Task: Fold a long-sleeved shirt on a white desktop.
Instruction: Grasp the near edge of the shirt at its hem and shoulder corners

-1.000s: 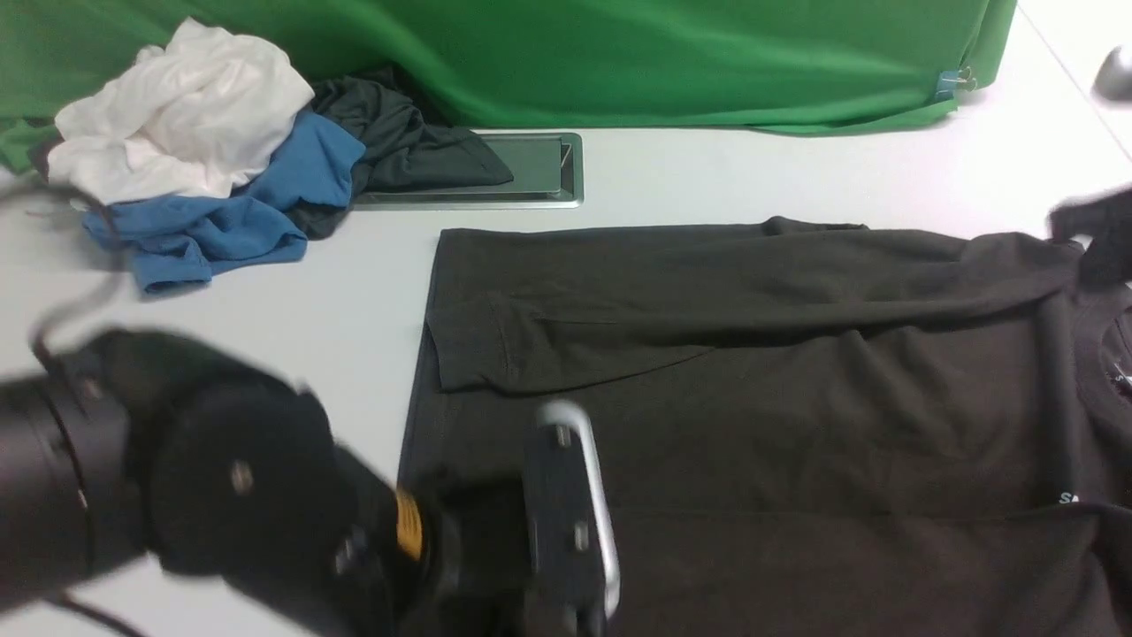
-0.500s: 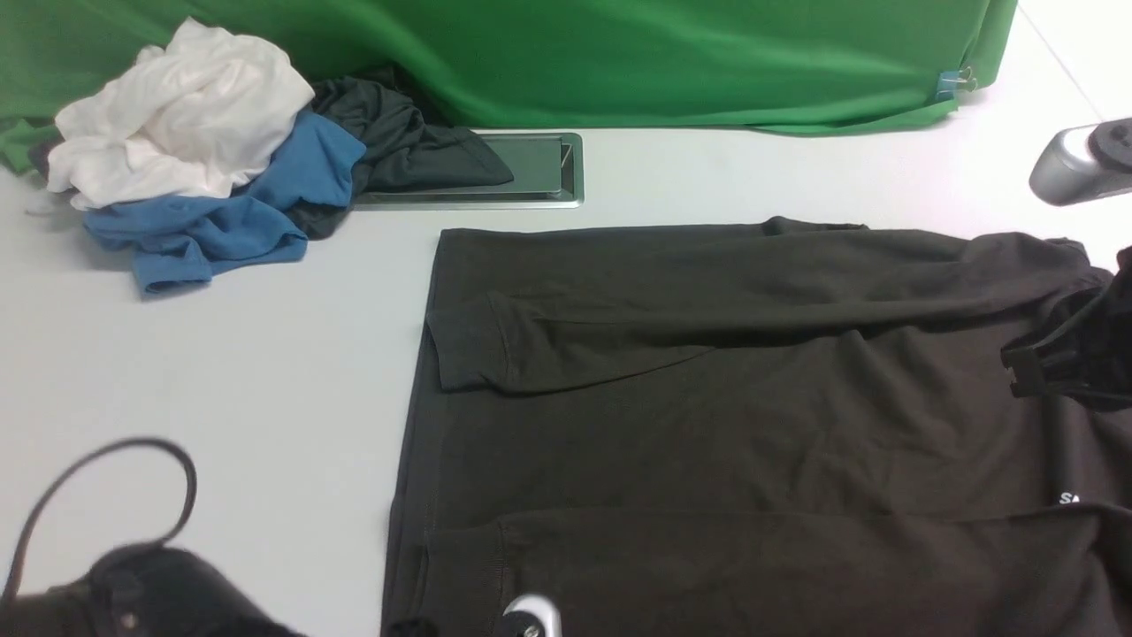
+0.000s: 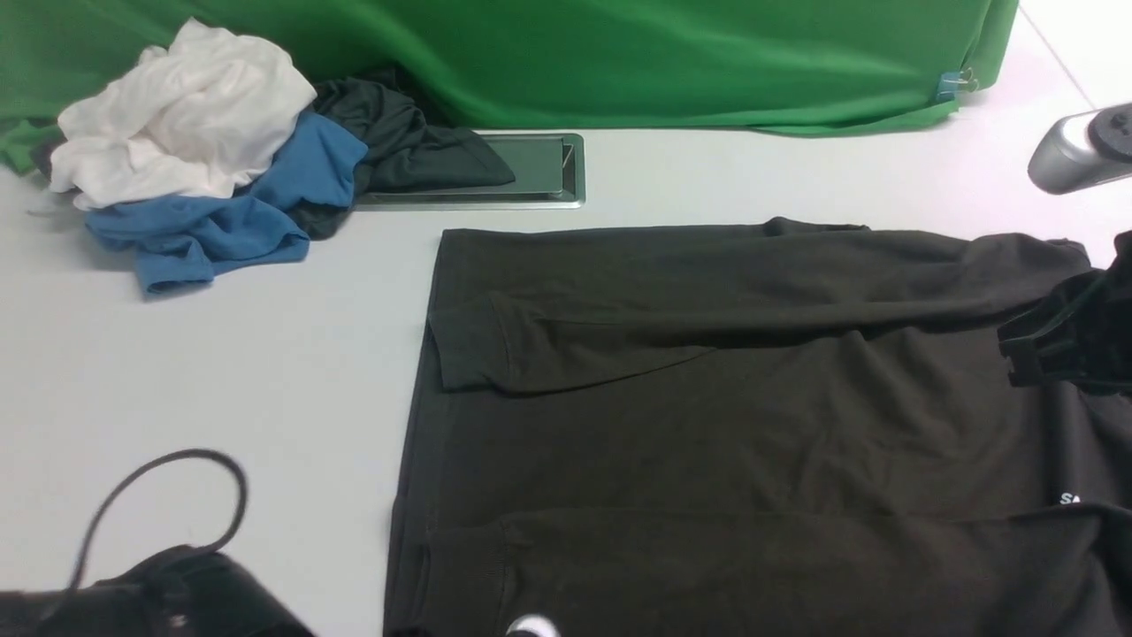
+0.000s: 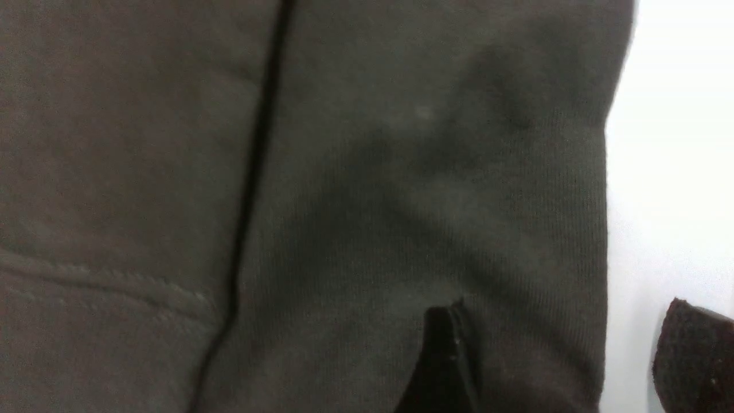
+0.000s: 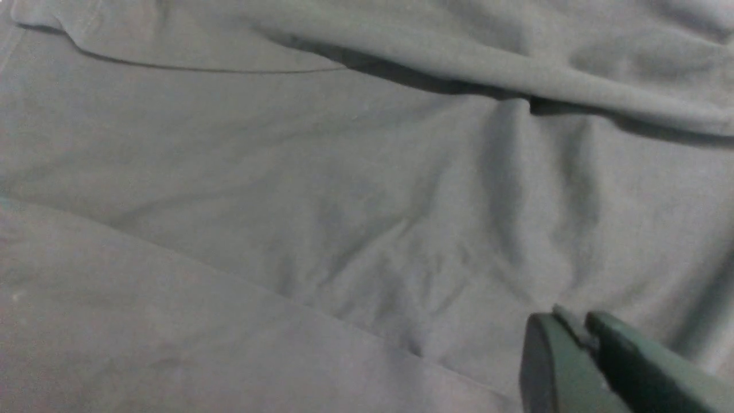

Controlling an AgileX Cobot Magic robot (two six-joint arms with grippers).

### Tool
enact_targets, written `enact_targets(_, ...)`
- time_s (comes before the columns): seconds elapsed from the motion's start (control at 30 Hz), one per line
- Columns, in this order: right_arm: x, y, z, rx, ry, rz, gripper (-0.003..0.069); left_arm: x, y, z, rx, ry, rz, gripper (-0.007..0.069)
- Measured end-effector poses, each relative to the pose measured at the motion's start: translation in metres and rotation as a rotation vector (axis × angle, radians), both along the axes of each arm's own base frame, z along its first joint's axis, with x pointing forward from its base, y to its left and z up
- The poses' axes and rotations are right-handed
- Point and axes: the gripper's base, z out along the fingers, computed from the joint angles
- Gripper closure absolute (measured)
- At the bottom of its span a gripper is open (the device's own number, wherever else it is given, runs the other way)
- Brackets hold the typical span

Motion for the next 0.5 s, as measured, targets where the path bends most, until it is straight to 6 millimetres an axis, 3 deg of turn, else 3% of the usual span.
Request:
enact_targets(0.23, -0.001, 0.0, 0.0, -0.002, 0.007, 0.003, 0.0573, 0.008, -0.01, 0.0, 0.002, -0.002, 0.04, 0.0256)
enact_targets(0.4, -0.002, 0.0, -0.002, -0.009, 0.028, 0.005, 0.0566, 0.006, -0.005, 0.009, 0.054, 0.012, 0.023, 0.0554)
enact_targets(0.5, -0.003, -0.001, -0.002, -0.013, 0.043, 0.007, 0.0565, 0.002, 0.004, 0.021, 0.09, 0.0, 0.043, 0.0595)
